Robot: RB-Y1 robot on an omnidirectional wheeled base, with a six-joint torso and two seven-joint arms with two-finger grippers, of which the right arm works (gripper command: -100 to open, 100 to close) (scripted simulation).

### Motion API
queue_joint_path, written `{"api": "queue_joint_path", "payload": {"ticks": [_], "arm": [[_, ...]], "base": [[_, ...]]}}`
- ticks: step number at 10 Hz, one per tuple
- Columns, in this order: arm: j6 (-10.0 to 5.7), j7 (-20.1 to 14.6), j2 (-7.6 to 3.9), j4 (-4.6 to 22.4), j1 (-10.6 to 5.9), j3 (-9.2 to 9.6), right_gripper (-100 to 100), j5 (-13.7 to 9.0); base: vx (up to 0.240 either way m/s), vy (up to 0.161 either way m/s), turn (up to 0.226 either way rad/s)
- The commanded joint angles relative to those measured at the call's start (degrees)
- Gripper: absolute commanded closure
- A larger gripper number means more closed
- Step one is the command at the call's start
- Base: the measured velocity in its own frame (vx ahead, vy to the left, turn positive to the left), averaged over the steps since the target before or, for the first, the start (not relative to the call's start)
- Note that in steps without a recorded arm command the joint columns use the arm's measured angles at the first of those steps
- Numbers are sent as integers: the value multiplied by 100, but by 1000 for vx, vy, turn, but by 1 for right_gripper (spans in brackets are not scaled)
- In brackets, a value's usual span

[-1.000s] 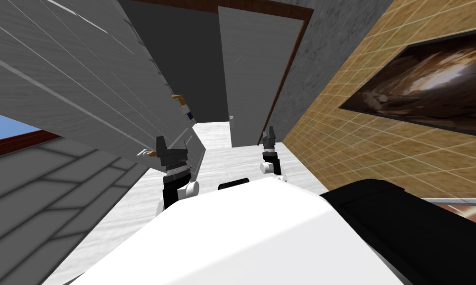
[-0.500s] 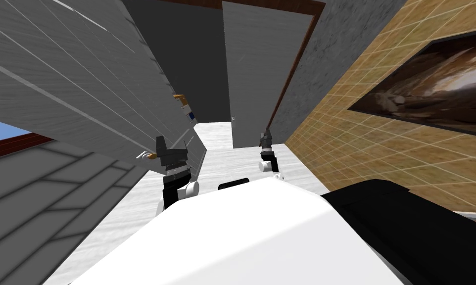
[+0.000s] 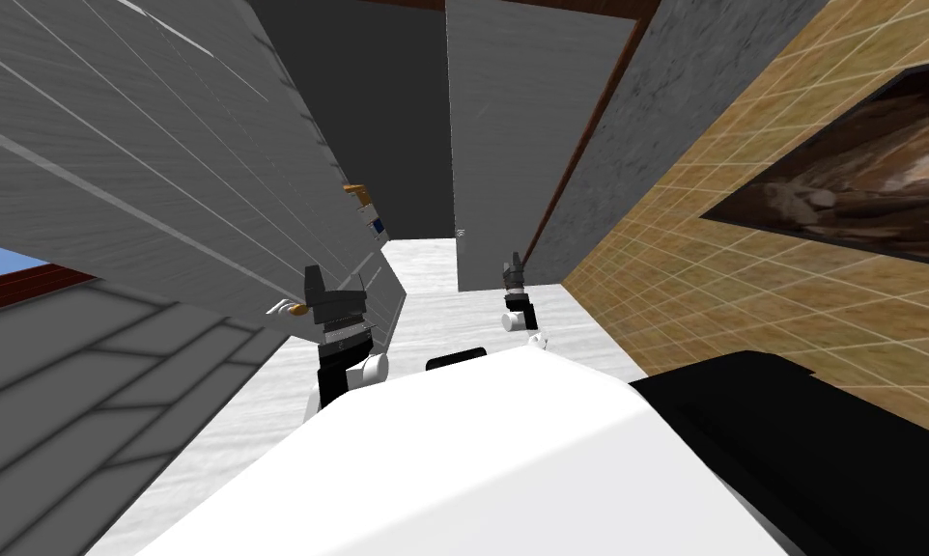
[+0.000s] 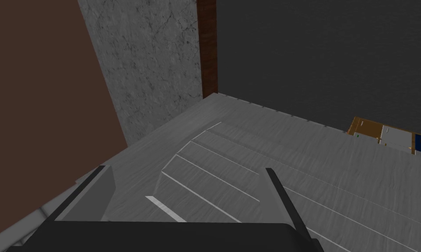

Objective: Pull the door open

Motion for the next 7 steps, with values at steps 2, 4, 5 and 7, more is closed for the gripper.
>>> {"api": "queue_joint_path", "payload": {"ticks": [2,4,5,7], "arm": [[-8,44,-77,281,-142,14,-100,-158],[-11,108,-156,613,-321,39,-100,-349],[-11,108,-156,617,-321,39,-100,-349],[-13,173,-234,956,-503,64,-100,-542]], "base": [[84,23,31],[65,7,44],[61,8,19],[73,32,43]]}}
